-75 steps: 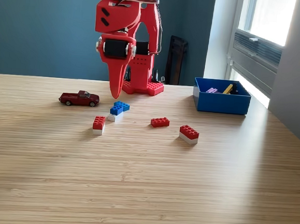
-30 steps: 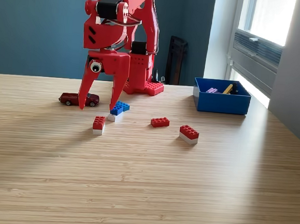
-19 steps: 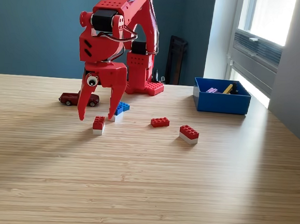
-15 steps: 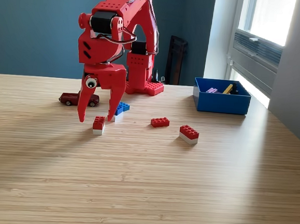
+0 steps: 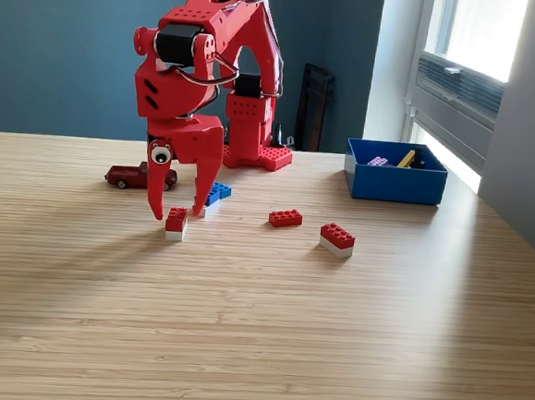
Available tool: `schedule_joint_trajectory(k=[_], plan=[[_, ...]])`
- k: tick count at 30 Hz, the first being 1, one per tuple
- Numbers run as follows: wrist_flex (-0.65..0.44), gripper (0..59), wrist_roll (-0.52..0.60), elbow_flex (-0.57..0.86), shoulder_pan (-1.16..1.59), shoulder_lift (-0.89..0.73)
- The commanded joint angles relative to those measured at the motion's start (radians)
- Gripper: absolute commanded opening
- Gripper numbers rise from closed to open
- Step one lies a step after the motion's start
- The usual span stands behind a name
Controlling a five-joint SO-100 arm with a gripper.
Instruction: Grasp a lego block and put it in the bin.
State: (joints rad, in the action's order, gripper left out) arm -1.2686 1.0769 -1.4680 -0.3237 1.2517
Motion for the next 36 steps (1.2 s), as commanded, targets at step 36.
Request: schedule_joint_trajectory(k=[36], plan=[[-0.089, 3.9, -0.150, 0.123, 0.003, 0.089]])
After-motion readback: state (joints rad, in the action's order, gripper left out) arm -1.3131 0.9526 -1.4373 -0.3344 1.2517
